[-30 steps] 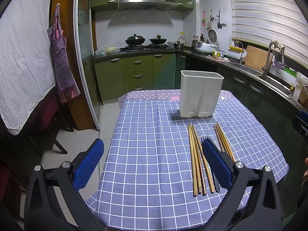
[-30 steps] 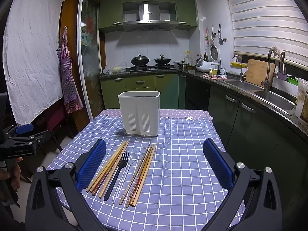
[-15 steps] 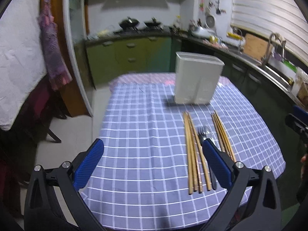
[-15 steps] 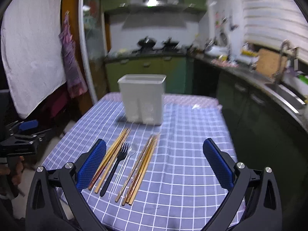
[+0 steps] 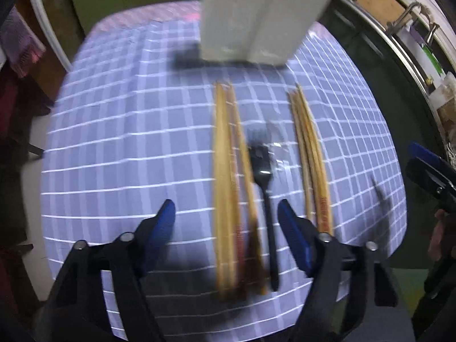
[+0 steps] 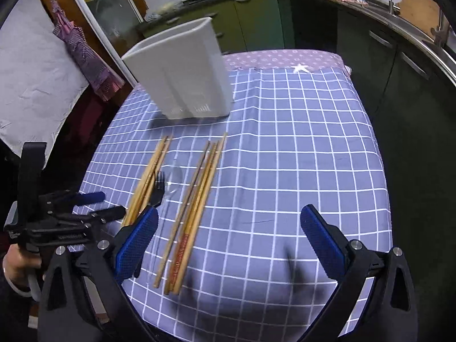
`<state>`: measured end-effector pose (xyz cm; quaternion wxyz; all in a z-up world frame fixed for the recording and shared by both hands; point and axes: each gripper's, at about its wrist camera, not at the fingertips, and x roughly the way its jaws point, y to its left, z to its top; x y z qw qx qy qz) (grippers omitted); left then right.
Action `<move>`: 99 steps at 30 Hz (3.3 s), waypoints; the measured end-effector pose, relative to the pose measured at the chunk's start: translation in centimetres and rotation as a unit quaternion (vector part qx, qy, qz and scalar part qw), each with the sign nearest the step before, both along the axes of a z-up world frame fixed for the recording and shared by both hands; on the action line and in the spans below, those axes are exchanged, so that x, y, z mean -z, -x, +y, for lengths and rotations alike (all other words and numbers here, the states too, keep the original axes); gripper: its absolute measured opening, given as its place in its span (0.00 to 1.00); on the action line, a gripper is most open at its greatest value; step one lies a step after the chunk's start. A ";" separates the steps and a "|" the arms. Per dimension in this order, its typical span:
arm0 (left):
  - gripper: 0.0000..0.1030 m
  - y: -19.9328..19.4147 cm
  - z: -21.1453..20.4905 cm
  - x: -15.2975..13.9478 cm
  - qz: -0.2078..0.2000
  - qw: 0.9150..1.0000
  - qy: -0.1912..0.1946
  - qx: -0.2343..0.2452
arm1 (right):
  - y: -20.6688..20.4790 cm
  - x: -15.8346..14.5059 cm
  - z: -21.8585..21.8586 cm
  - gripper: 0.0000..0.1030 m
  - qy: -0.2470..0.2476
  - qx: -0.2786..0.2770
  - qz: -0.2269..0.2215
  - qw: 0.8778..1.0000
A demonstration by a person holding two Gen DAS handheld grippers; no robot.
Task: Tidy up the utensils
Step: 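Lower the left tool onto the black plastic fork and close on it, then lift the fork with the left tool while the right tool grasps the clear spoon, then carry fork and spoon over the white holder and open both tools to drop them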
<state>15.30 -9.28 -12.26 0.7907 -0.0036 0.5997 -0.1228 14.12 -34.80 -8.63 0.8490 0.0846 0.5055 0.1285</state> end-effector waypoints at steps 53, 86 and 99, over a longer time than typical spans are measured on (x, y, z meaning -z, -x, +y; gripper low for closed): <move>0.09 -0.8 0.6 -7.0 -0.146 0.988 0.052 -0.021 | -3.6 3.4 12.2 0.13 -0.001 -0.120 0.190 0.974; 0.09 -0.6 2.0 -8.2 -0.166 0.983 0.071 0.007 | -7.0 8.1 15.7 0.09 0.058 -0.075 0.213 0.972; 0.09 -5.2 0.5 -17.9 -0.325 0.937 0.129 0.000 | -4.3 -7.3 10.5 0.09 -0.032 -0.068 -0.115 0.991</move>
